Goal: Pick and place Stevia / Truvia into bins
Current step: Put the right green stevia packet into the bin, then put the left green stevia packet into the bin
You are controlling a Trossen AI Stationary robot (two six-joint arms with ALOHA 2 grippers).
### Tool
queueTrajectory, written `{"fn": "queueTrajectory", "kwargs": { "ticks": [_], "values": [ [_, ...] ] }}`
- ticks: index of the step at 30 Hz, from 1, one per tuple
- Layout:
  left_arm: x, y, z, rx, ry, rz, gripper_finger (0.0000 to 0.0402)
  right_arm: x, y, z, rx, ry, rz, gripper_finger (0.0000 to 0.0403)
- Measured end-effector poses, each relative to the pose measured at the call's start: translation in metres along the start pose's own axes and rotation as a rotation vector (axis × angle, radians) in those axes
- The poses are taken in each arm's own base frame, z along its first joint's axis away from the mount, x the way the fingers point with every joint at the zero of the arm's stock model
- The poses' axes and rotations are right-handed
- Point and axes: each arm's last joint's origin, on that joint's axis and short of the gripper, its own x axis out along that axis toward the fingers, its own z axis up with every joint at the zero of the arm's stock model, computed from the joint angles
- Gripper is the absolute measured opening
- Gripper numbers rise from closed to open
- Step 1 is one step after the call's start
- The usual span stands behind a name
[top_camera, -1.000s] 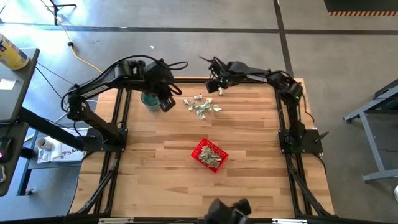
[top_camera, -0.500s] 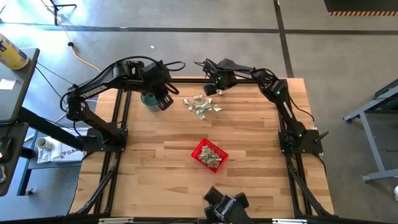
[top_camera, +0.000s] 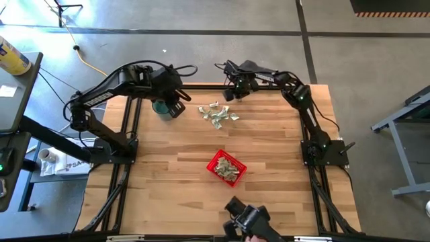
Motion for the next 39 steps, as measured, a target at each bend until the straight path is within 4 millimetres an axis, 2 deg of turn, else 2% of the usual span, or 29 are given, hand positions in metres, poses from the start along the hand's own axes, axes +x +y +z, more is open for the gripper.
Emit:
{"fn": "queueTrajectory", "kwargs": {
  "ticks": [2, 4, 8, 11, 14, 17, 22, 26, 30, 34, 37, 39],
  "values": [
    [0.000, 0.000, 0.000, 0.001, 0.002, 0.001, 0.0150, -0.002, -0.001, -0.001, -0.023, 0.018, 0.019, 0.0011],
    [0.000, 0.001, -0.002, 0.008, 0.018, 0.006, 0.0150, -0.010, 0.001, -0.005, -0.045, 0.036, 0.014, 0.0019],
    [0.000, 0.002, -0.004, 0.019, 0.035, 0.021, 0.0150, -0.049, 0.021, -0.028, -0.148, 0.020, 0.007, 0.0023],
    [0.000, 0.002, -0.004, 0.039, 0.033, 0.032, 0.0150, -0.087, 0.049, -0.060, -0.264, 0.010, 0.062, 0.0007],
    [0.000, 0.002, -0.004, 0.065, 0.031, 0.040, 0.0150, -0.119, 0.083, -0.104, -0.378, 0.016, 0.128, 0.0014],
    [0.000, 0.002, -0.004, 0.106, 0.031, 0.042, 0.0150, -0.134, 0.111, -0.153, -0.477, 0.074, 0.099, 0.0018],
    [-0.006, 0.005, -0.006, 0.144, 0.012, 0.037, 0.0150, -0.128, 0.153, -0.222, -0.634, 0.169, 0.044, 0.0007],
    [-0.016, 0.010, -0.010, 0.138, -0.021, 0.031, 0.0150, -0.115, 0.183, -0.255, -0.670, 0.189, 0.116, 0.0006],
    [-0.025, 0.015, -0.015, 0.131, -0.038, 0.027, 0.0150, -0.096, 0.200, -0.272, -0.676, 0.234, 0.137, 0.0029],
    [-0.032, 0.020, -0.023, 0.128, -0.022, 0.031, 0.0150, -0.075, 0.211, -0.283, -0.703, 0.269, 0.111, 0.0071],
    [-0.032, 0.024, -0.033, 0.116, -0.014, 0.033, 0.0150, -0.073, 0.212, -0.290, -0.723, 0.223, 0.055, 0.0113],
    [-0.027, 0.025, -0.043, 0.106, 0.005, 0.030, 0.0150, -0.080, 0.211, -0.293, -0.709, 0.144, -0.011, 0.0144]
  ]
}}
